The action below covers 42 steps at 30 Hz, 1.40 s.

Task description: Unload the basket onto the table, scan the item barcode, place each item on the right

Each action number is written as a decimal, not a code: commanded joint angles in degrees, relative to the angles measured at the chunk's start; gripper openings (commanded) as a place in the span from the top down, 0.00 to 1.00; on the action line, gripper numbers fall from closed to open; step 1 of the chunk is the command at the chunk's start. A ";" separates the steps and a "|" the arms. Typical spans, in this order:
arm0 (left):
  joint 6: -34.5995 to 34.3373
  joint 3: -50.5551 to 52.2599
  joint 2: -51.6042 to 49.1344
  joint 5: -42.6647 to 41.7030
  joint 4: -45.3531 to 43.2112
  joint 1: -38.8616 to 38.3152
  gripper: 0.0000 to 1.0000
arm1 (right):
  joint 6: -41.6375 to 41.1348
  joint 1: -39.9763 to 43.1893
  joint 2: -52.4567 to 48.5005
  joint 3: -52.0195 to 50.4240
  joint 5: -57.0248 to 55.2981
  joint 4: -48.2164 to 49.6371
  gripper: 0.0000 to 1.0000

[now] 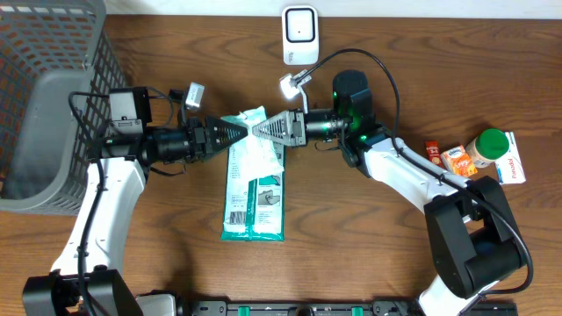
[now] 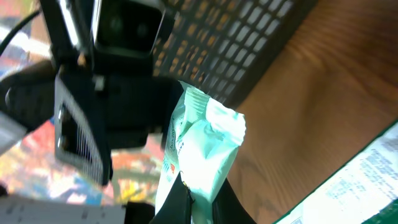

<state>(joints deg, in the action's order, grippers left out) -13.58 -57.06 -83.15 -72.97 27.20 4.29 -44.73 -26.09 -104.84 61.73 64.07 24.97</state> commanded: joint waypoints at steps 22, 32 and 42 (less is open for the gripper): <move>3.08 1.46 -0.11 4.68 2.34 -0.13 0.66 | -16.48 -3.80 0.61 0.28 -11.28 8.31 0.99; 3.06 1.46 -0.11 4.63 2.93 -0.13 0.80 | -9.53 -3.91 0.61 0.28 -8.50 7.39 0.64; 5.25 1.46 -0.11 -6.29 6.60 -0.13 0.80 | -0.37 -1.99 0.59 0.28 1.40 7.26 0.44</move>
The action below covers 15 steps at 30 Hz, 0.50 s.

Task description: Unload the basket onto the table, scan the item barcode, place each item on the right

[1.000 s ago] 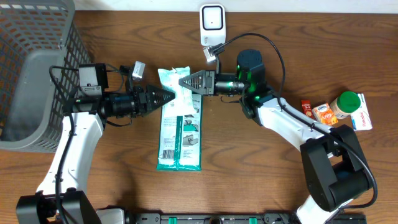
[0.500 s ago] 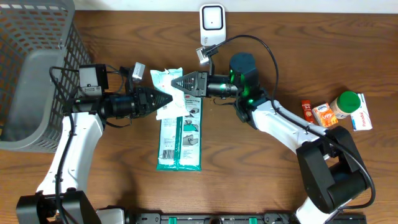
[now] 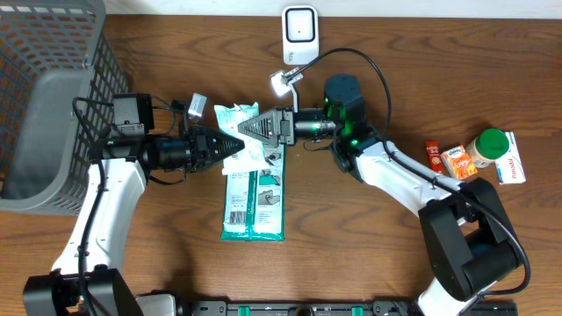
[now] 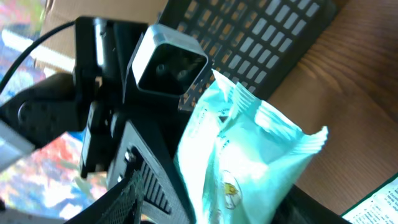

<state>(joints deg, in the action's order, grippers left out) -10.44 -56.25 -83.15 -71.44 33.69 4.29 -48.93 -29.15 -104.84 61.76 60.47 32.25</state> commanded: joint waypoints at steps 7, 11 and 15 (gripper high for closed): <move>2.10 0.66 -0.11 -8.55 0.15 -0.13 0.80 | 4.50 0.98 0.59 0.26 8.11 -2.51 0.48; 2.12 0.66 -0.11 -8.52 0.68 -0.13 0.80 | 4.46 1.09 0.59 0.26 7.17 -2.40 0.60; 3.76 0.66 -0.11 -8.48 2.82 -0.13 0.80 | 4.94 1.09 0.59 0.26 6.86 -2.21 0.65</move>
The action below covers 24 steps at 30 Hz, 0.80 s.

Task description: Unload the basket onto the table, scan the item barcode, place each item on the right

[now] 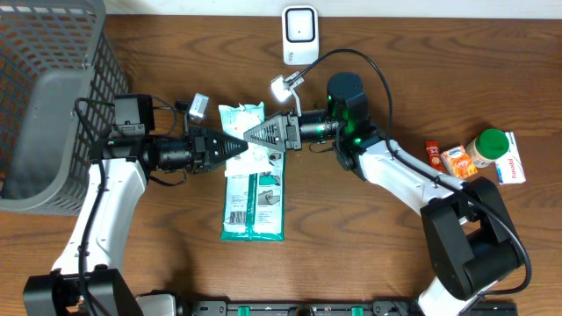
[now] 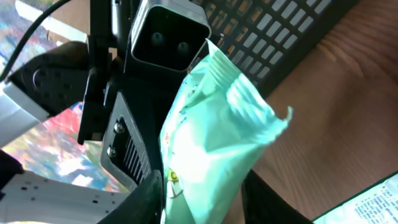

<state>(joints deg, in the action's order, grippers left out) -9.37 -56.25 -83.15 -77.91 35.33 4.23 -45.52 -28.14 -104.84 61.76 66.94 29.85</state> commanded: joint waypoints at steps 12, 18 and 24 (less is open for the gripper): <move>5.95 0.66 -0.11 2.51 7.08 -0.07 0.80 | 1.70 0.11 0.59 0.26 2.54 -0.42 0.67; 5.95 0.66 -0.11 2.51 7.17 -0.07 0.80 | 4.11 0.13 0.59 0.26 3.45 -2.69 0.75; 6.23 0.66 -0.11 2.54 7.23 -0.02 0.69 | 9.35 0.15 0.59 0.26 3.15 -4.98 0.96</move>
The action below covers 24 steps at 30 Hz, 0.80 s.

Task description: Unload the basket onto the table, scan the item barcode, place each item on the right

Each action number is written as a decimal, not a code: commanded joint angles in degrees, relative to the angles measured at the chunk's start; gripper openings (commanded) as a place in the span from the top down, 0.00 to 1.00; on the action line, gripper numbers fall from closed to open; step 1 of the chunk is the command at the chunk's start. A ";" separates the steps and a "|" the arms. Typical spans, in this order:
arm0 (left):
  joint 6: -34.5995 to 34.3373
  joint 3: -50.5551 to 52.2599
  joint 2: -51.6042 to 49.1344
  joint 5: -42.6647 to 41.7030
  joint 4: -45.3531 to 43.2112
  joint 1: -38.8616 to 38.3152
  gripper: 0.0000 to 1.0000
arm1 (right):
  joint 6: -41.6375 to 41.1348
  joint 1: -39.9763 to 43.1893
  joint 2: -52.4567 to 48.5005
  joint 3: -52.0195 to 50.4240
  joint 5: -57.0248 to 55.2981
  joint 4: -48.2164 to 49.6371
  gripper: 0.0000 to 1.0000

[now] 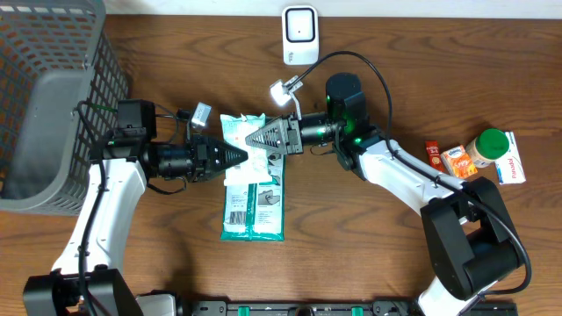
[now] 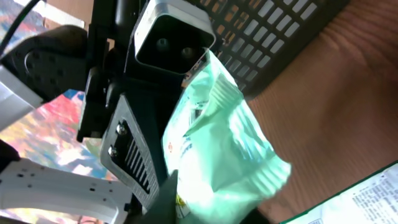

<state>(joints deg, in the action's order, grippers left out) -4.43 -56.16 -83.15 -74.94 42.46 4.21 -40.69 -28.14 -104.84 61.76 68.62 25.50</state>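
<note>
A small mint-green packet (image 1: 241,125) hangs above the table, and my right gripper (image 1: 256,140) is shut on it from the right. In the right wrist view the packet (image 2: 217,143) fills the centre, pinched between my own fingers at the bottom edge (image 2: 205,202). My left gripper (image 1: 239,156) points right, its tip just below and beside the packet, not holding it. Only one ribbed finger (image 2: 121,149) of it shows, under its wrist camera (image 2: 174,37). The white scanner (image 1: 299,35) stands at the back centre.
A large green-and-white wipes pack (image 1: 255,206) lies flat under both grippers. A dark mesh basket (image 1: 44,96) stands at the far left. Orange packets and a green-lidded bottle (image 1: 479,151) sit at the right.
My left gripper has shifted a little right and toward the front, to just below the packet. The packet's crimped end has swung lower in the right wrist view. The right gripper has kept its grip.
Both gripper tips met at the mint packet above the wipes pack. Then the left gripper stood back to the left while the right one kept the packet. The packet has stayed in the right gripper, and the left tip now sits close below it.
</note>
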 commanded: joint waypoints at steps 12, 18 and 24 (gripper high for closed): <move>-2.60 0.00 -0.11 -0.28 -10.38 6.43 0.26 | 6.58 0.98 0.81 1.60 -3.23 -1.27 0.99; -8.87 0.00 -0.11 5.31 -14.40 14.38 0.25 | 8.70 2.60 1.01 11.43 -4.76 -17.84 0.99; -12.33 -0.02 -0.09 14.60 -14.10 18.80 0.25 | 30.67 0.57 1.11 31.32 -30.60 -60.57 0.99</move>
<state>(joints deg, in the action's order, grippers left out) -13.13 -55.86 -83.15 -67.13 28.14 21.02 -25.21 -25.87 -104.84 83.09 56.07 -23.24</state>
